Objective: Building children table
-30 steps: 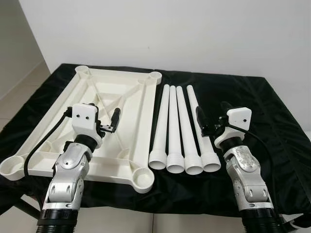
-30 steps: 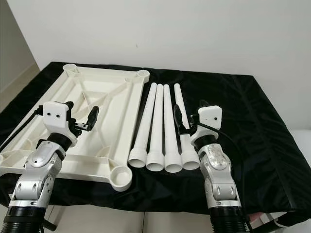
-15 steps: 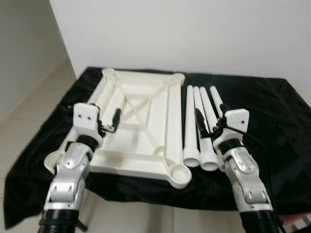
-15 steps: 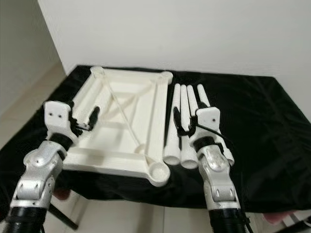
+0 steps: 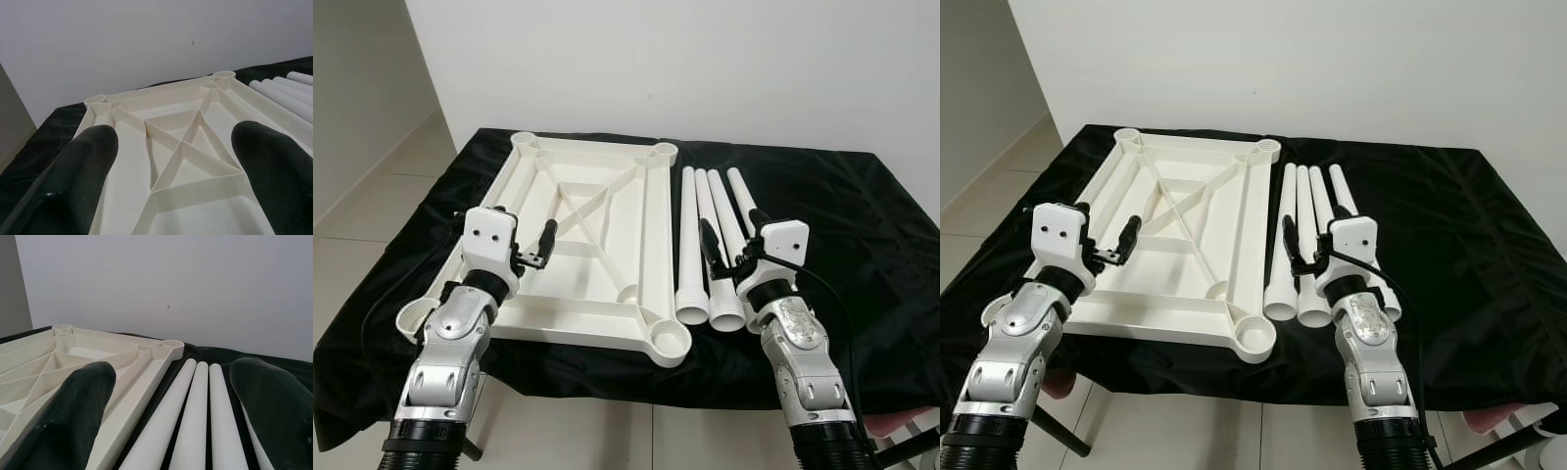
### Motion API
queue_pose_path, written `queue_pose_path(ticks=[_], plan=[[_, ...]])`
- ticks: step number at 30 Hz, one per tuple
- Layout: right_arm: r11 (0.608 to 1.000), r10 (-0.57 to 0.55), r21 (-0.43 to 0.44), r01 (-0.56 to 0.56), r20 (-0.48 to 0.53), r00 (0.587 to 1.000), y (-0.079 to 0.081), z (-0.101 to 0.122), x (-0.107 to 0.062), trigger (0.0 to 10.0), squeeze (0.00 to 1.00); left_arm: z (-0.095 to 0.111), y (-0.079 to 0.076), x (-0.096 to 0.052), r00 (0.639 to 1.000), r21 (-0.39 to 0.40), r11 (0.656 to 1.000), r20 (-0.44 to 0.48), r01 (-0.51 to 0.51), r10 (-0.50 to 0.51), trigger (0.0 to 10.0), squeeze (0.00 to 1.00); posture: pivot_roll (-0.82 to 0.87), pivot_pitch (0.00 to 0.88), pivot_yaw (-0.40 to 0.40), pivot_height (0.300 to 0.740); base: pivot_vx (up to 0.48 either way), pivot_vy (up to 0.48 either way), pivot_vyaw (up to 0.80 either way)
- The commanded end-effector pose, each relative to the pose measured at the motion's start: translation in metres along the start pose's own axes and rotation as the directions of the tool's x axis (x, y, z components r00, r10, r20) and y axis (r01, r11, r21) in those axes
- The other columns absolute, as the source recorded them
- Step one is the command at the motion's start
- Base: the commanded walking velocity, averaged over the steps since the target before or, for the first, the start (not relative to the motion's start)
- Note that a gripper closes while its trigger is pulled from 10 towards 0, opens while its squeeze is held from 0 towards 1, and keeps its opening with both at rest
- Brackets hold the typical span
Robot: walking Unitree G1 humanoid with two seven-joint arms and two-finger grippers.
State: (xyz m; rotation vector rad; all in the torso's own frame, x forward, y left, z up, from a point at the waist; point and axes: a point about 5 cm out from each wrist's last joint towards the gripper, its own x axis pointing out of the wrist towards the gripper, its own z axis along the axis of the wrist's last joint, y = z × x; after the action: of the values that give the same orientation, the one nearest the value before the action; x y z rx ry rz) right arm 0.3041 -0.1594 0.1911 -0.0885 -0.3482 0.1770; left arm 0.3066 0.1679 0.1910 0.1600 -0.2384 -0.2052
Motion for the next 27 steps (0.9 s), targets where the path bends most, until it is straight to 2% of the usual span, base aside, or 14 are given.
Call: queue_pose_path(ticks=[1, 2, 4, 10, 27], plan=[[1.000, -0.003, -0.002, 0.003, 0.010, 1.000, -0.0016, 0.0014, 0.0020, 10.0, 0.00, -0.0013, -0.0009, -0.0005, 1.000, 0.014, 1.000, -0.010, 0.004, -0.004, 10.0, 0.00, -0.04, 0.049, 0.020, 0.740, 0.000, -0.356, 0.00], [1.000, -0.003, -0.002, 0.003, 0.010, 1.000, -0.0016, 0.0014, 0.0020, 10.0, 0.00, -0.0013, -0.0009, -0.0005, 1.000, 0.014, 1.000, -0.010, 0.004, -0.004, 10.0, 0.00, -0.04, 0.049, 0.020, 0.740, 0.000, -0.356, 0.00], [1.000, -0.004, -0.002, 0.004, 0.010, 1.000, -0.0014, 0.0013, 0.0018, 10.0, 0.00, -0.0021, -0.0001, -0.0006, 1.000, -0.044, 0.999, -0.013, -0.005, 0.005, 10.0, 0.00, -0.04, 0.050, 0.019, 0.740, 0.000, 0.000, 0.00], [1.000, -0.002, -0.004, 0.002, 0.006, 1.000, -0.0020, 0.0007, 0.0008, 10.0, 0.00, -0.0001, 0.0001, -0.0008, 1.000, -0.027, 1.000, 0.002, -0.012, 0.012, 10.0, 0.00, -0.04, 0.052, 0.013, 0.740, 0.000, 0.000, 0.00], [1.000, -0.011, -0.001, 0.011, -0.015, 1.000, -0.0043, 0.0006, 0.0057, 10.0, 0.00, 0.0000, -0.0044, -0.0009, 1.000, -0.044, 0.999, -0.011, 0.008, -0.009, 10.0, 0.00, -0.04, 0.039, 0.001, 0.740, 0.000, 0.000, 0.00]])
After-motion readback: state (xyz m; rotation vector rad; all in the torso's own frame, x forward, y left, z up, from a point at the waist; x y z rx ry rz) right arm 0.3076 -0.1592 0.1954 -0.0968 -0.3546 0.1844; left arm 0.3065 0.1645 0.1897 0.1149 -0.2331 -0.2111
